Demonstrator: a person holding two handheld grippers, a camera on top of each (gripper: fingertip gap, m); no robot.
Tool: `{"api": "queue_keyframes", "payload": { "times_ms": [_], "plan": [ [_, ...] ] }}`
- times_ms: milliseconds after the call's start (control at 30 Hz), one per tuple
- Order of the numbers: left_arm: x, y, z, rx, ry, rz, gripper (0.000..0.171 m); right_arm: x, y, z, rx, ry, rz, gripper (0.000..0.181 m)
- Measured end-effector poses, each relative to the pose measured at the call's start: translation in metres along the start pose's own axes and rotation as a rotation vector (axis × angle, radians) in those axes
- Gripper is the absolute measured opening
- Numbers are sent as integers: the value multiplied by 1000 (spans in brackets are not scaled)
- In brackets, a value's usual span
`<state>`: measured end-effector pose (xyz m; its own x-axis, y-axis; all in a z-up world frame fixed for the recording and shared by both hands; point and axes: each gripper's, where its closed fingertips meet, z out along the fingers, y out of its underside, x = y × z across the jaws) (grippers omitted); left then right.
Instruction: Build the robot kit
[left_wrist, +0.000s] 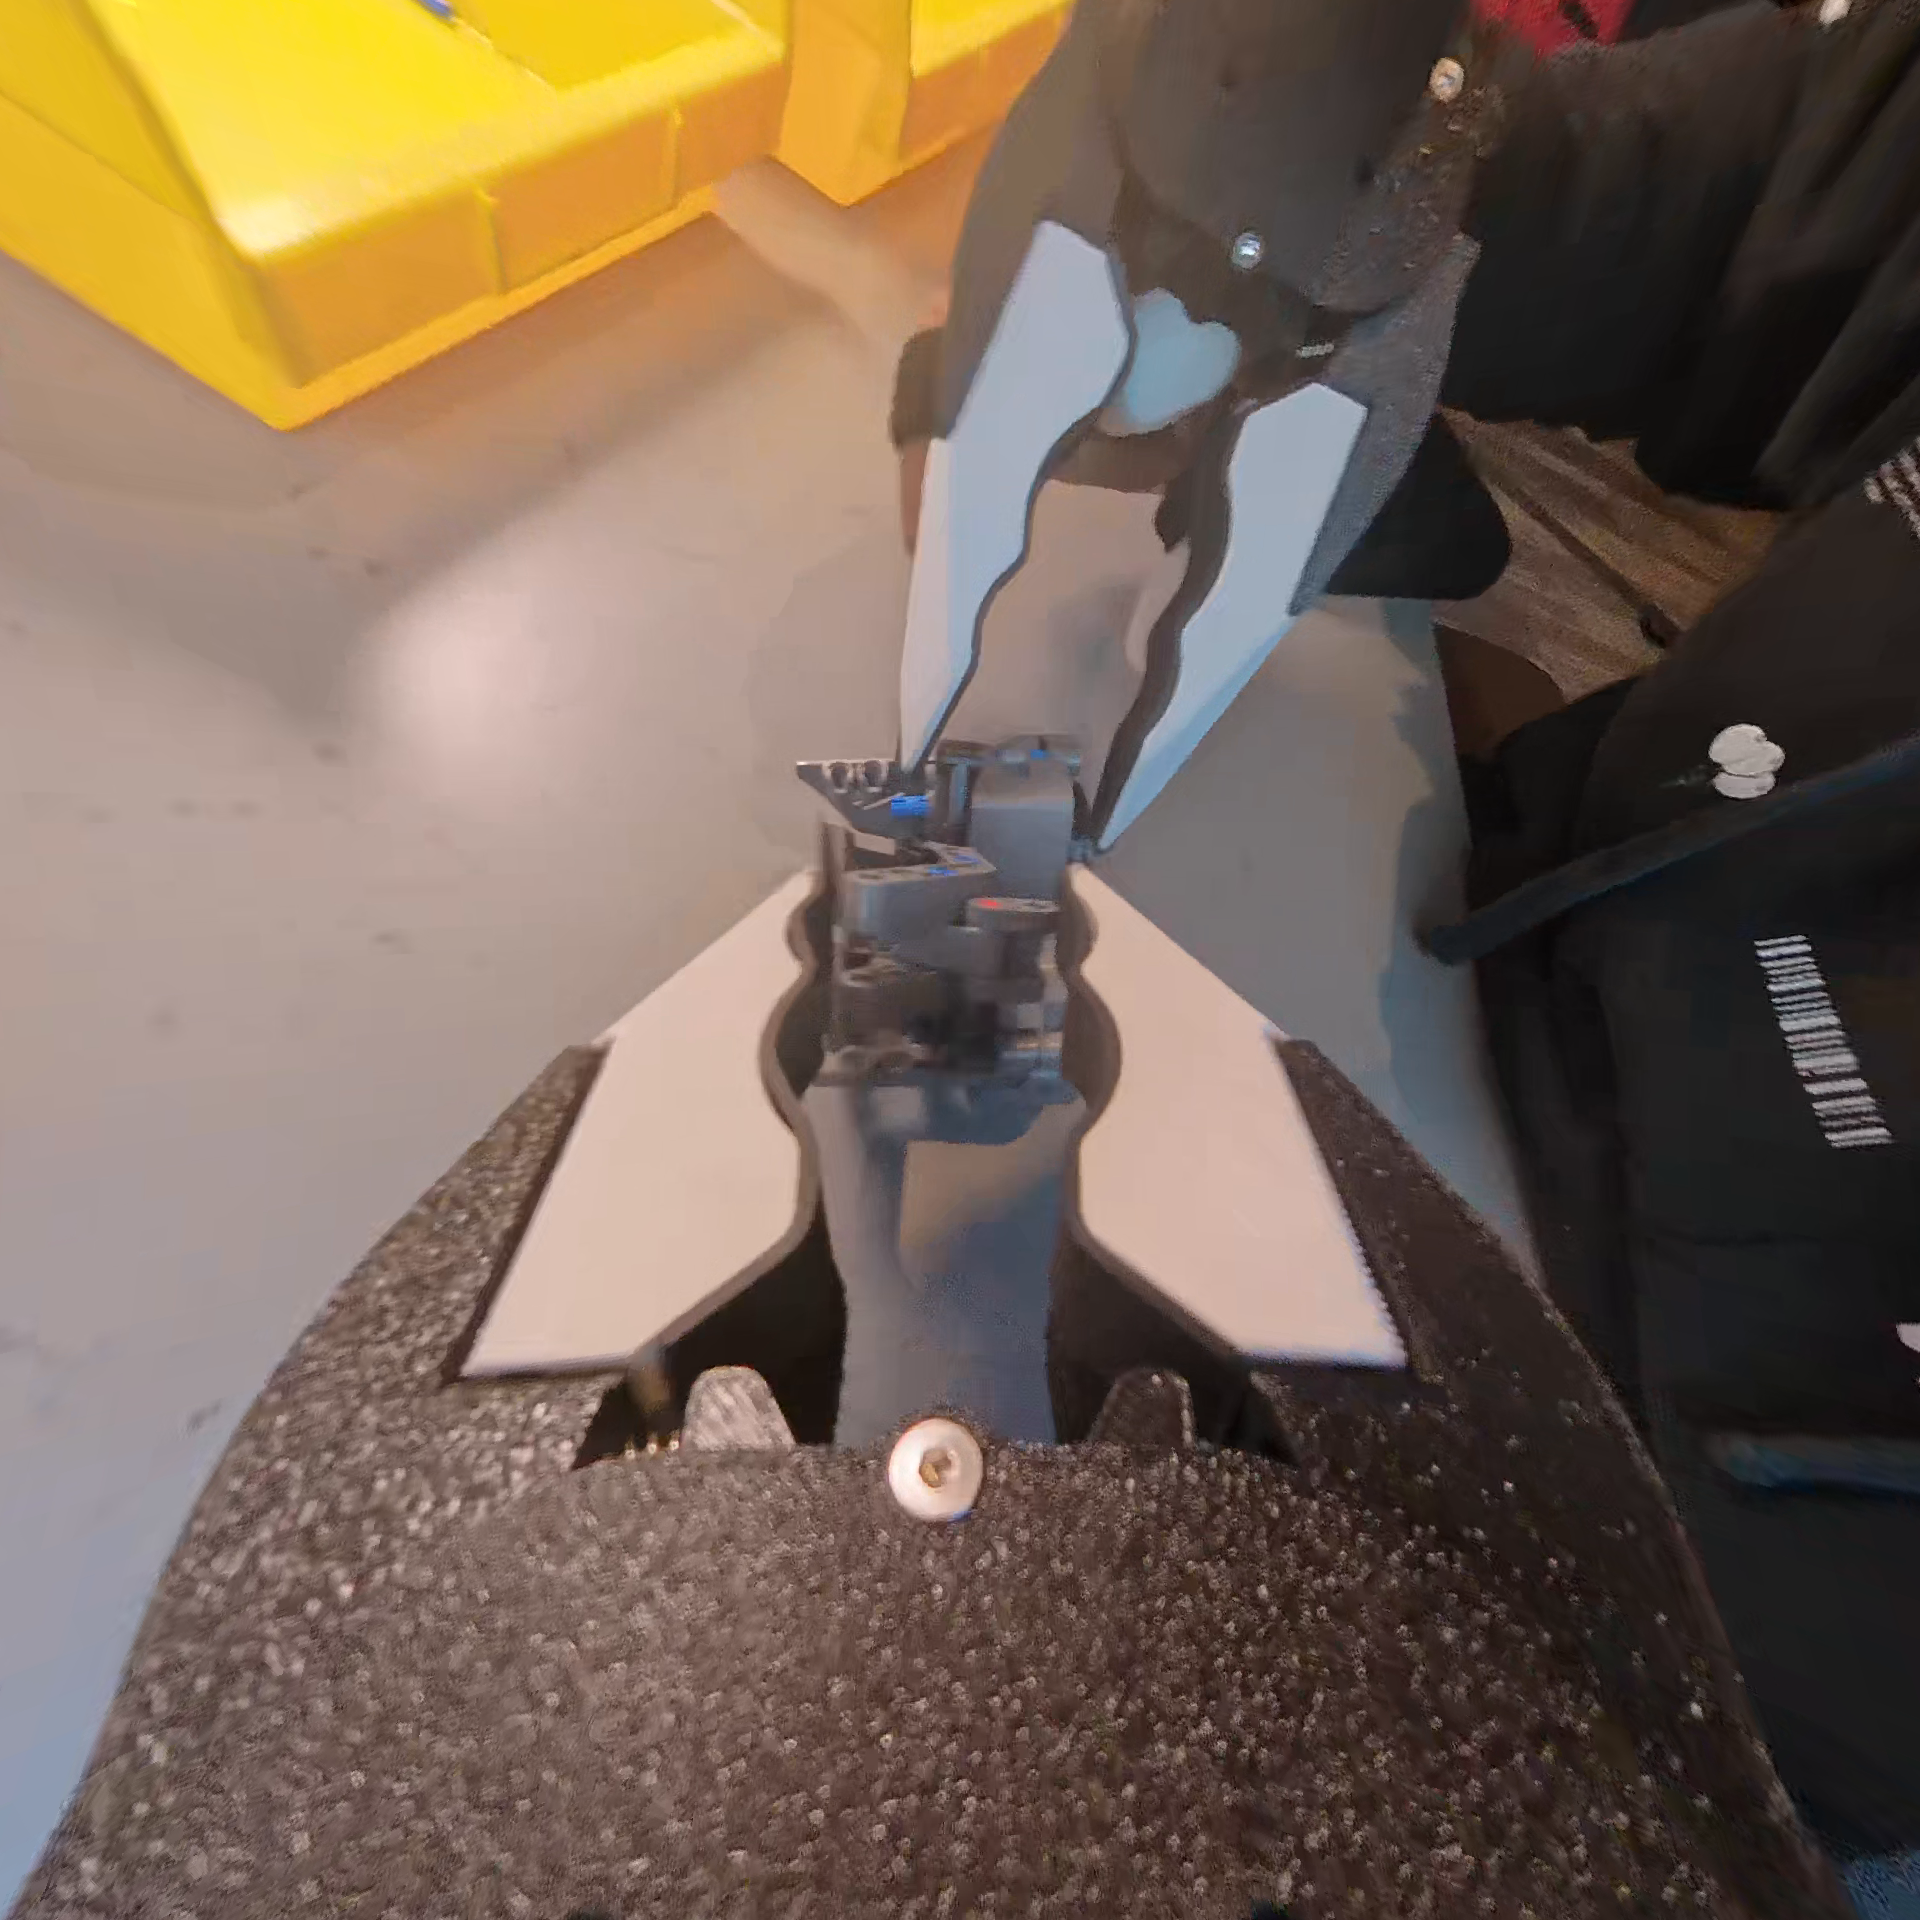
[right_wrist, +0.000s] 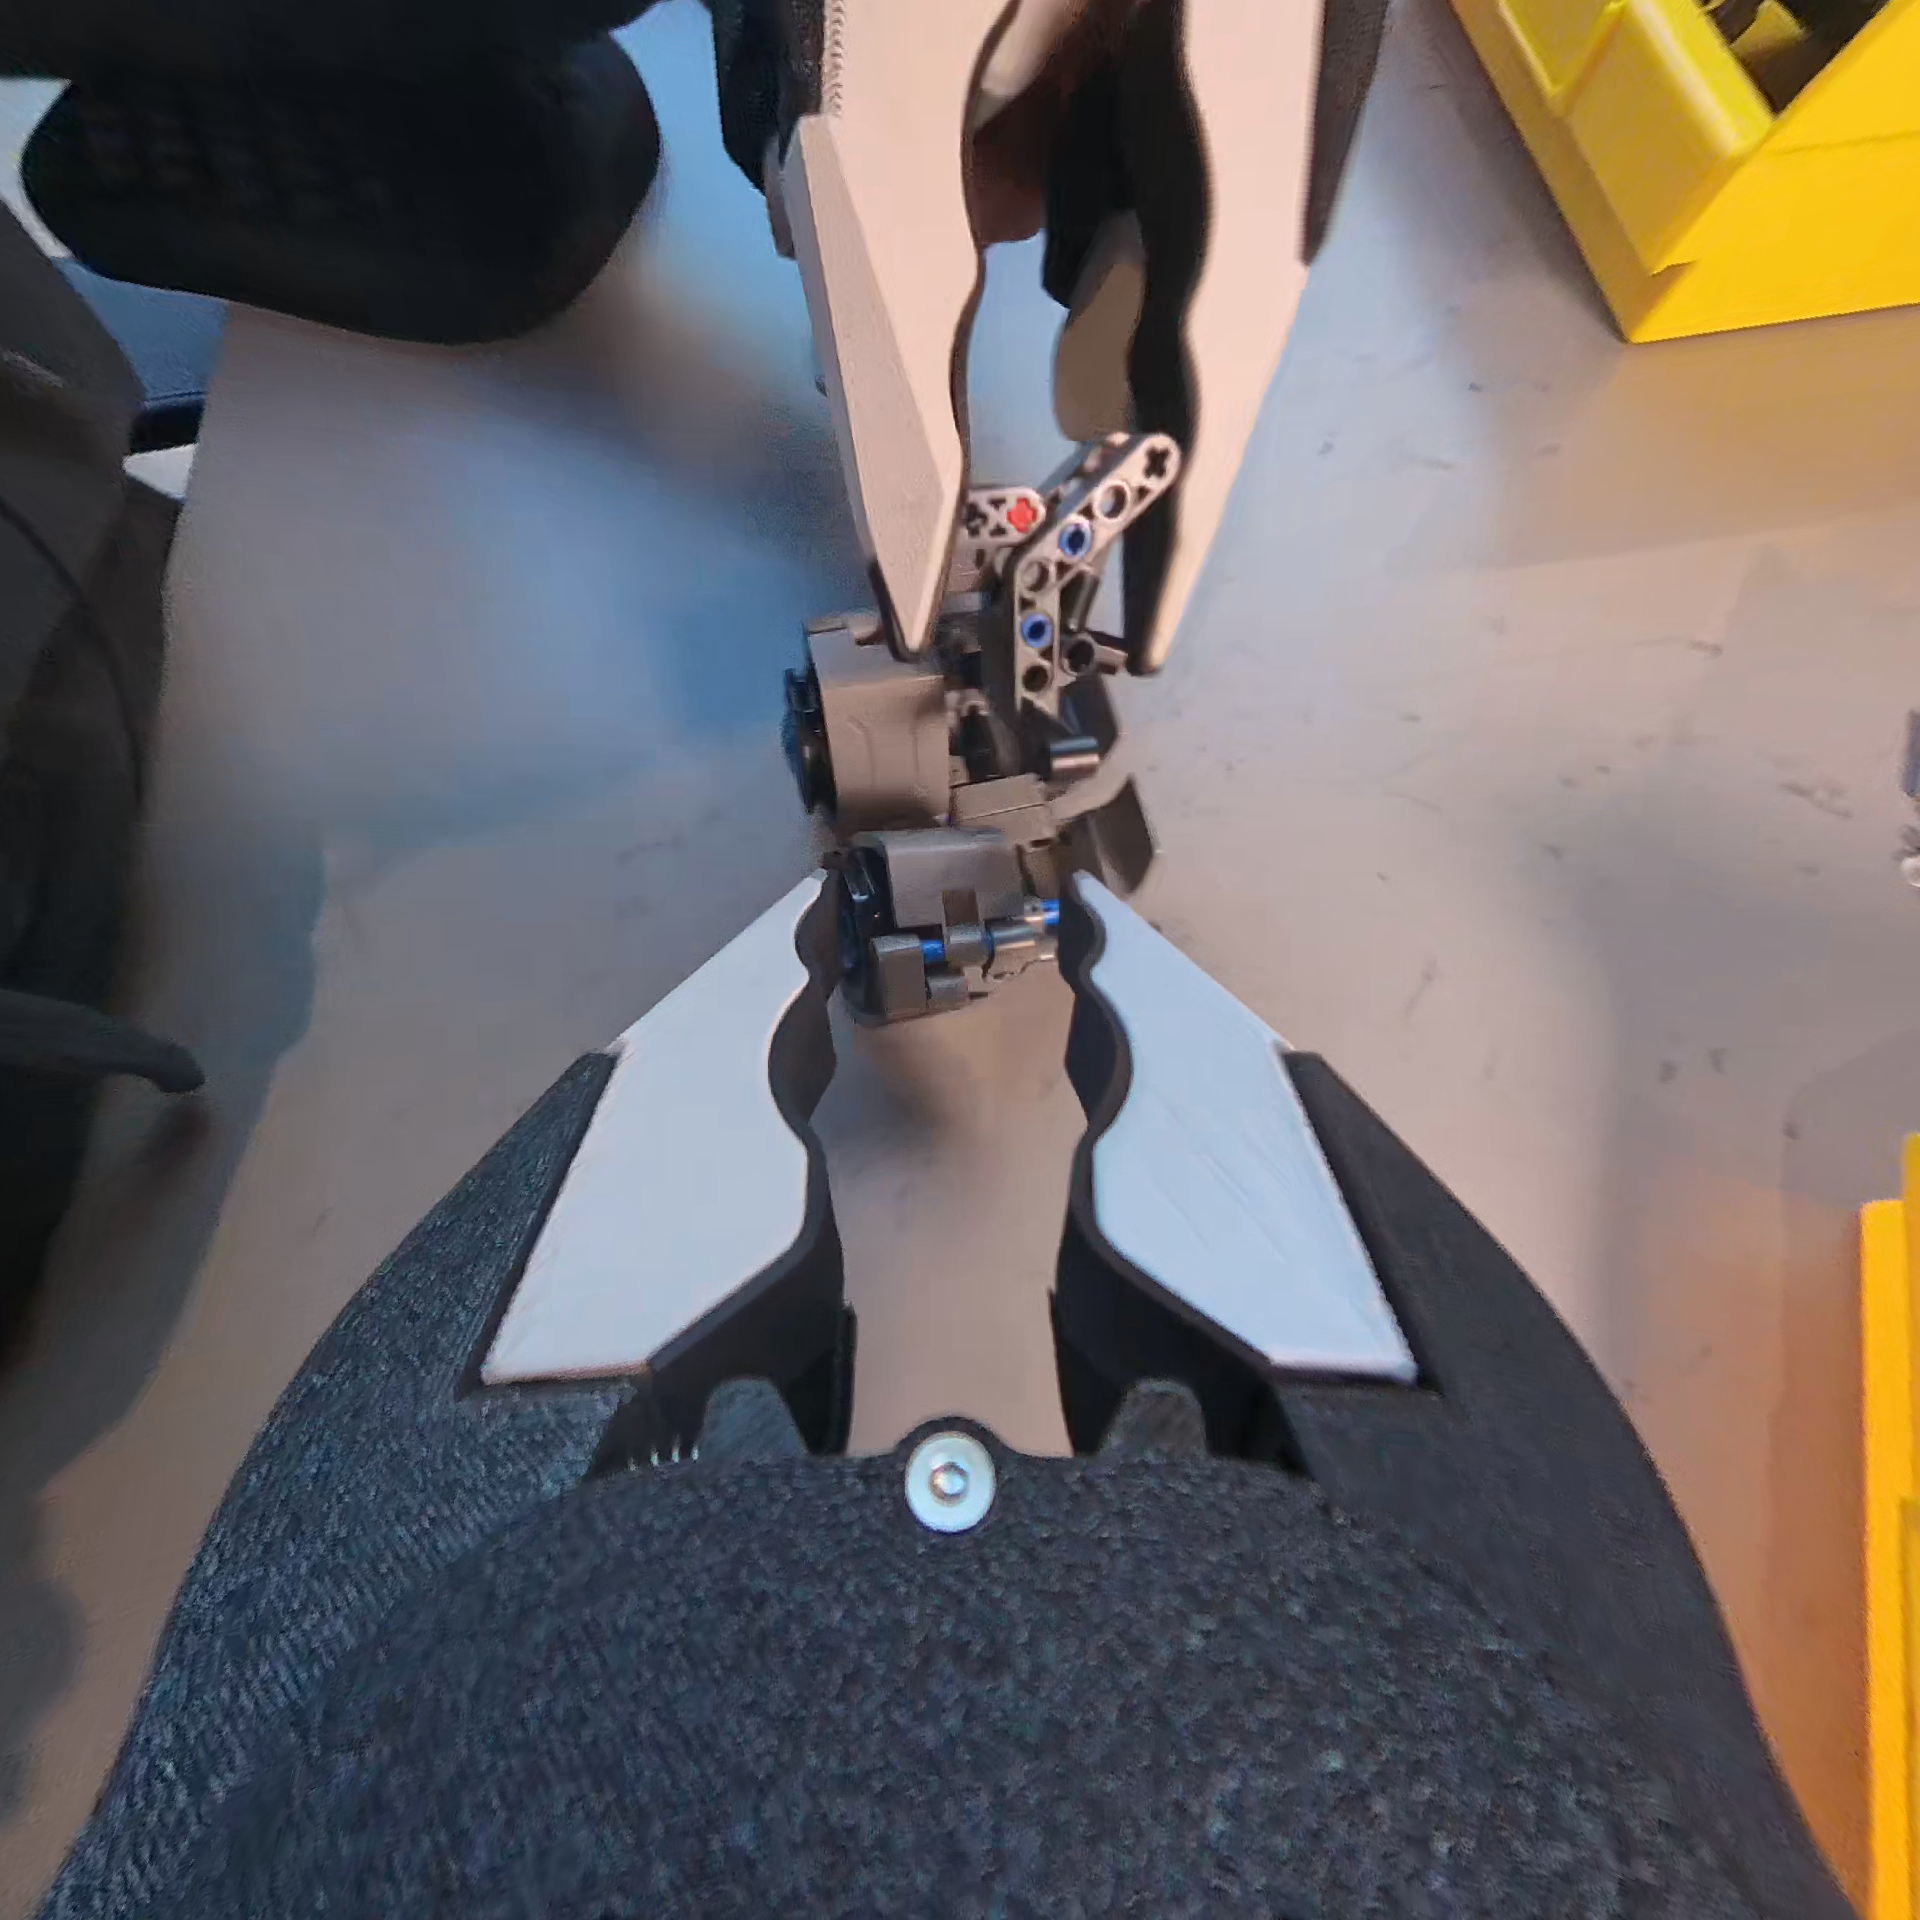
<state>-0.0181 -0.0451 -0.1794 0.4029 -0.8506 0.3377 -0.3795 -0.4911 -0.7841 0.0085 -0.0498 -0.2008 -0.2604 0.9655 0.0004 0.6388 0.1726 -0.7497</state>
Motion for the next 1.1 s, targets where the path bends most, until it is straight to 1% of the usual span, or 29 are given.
{"api": "queue_keyframes", "payload": {
  "times_ms": [33,133,300,433,500,600,800,967,1100],
  "plan": [
    [1,-1,4,-28,-2,18,40,-5,1,1,-7,-31,-3,35],
    [0,-1,12,-131,-44,51,39,-7,1,2,10,-25,-26,33],
    [-6,2,22,-265,-126,-28,38,-13,-1,4,56,34,-132,32],
    [-6,3,23,-321,-198,-42,38,-16,-1,2,72,86,-229,31],
    [-3,7,26,-346,-220,-40,38,-22,-1,3,84,80,-265,31],
    [0,7,26,-344,-250,-20,38,-24,-1,2,108,87,-270,31],
    [2,7,25,-307,-239,-13,38,-26,-2,2,127,52,-238,31],
    [4,2,23,-205,-213,-31,37,-26,-1,1,133,11,-188,30],
    [7,6,23,-187,-192,-36,37,-30,-2,3,129,-5,-207,30]
  ]
}}
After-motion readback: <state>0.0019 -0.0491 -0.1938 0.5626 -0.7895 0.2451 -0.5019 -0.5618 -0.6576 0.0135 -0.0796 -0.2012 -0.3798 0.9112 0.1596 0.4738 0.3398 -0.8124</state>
